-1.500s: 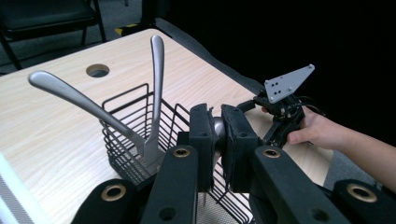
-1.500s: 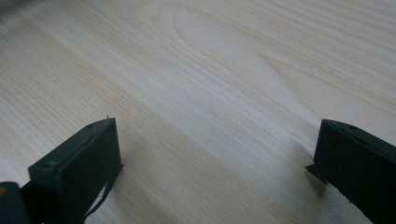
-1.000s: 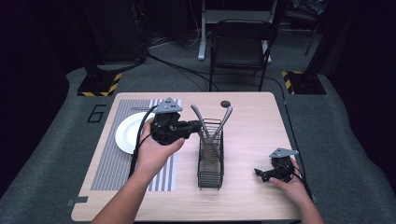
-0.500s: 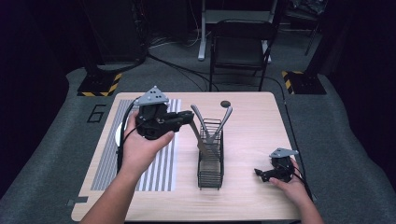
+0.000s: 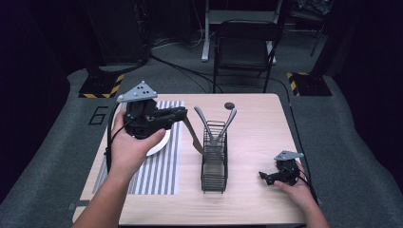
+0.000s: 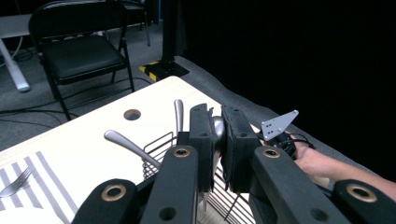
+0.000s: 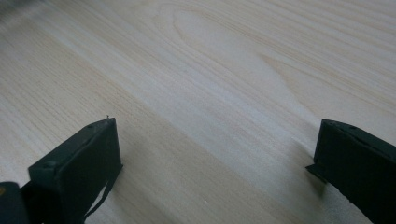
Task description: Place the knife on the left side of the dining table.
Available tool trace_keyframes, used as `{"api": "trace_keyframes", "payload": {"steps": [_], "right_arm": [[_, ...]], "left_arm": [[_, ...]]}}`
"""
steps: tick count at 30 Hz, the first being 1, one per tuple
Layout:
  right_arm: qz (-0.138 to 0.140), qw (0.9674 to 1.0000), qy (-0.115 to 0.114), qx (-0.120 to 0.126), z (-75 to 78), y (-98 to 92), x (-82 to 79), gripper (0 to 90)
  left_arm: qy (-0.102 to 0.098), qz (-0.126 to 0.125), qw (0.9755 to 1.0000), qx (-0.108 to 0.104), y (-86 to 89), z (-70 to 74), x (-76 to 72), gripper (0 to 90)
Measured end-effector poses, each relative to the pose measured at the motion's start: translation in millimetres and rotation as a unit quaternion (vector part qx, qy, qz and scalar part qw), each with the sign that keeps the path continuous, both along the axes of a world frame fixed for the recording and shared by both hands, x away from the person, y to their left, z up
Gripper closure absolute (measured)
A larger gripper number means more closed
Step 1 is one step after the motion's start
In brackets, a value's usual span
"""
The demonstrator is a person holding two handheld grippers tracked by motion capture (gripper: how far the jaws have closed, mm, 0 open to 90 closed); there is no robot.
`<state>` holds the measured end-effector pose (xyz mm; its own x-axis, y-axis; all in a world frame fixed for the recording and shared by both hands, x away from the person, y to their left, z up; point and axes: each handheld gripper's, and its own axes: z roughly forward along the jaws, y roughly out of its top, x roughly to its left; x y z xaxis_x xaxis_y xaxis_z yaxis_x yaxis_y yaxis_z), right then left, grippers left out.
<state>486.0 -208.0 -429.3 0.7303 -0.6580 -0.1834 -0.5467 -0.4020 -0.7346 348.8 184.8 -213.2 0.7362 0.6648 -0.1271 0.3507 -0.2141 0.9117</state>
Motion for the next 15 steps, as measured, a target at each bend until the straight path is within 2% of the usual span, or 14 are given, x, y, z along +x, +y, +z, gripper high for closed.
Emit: {"api": "trace_keyframes", "payload": {"steps": [15], "right_arm": [[0.0, 1.0, 0.0, 0.0, 0.0, 0.0, 0.0, 0.0]], "left_arm": [[0.011, 0.023, 0.9997, -0.001, 25.0, -15.3, 4.8, 83.7]]}}
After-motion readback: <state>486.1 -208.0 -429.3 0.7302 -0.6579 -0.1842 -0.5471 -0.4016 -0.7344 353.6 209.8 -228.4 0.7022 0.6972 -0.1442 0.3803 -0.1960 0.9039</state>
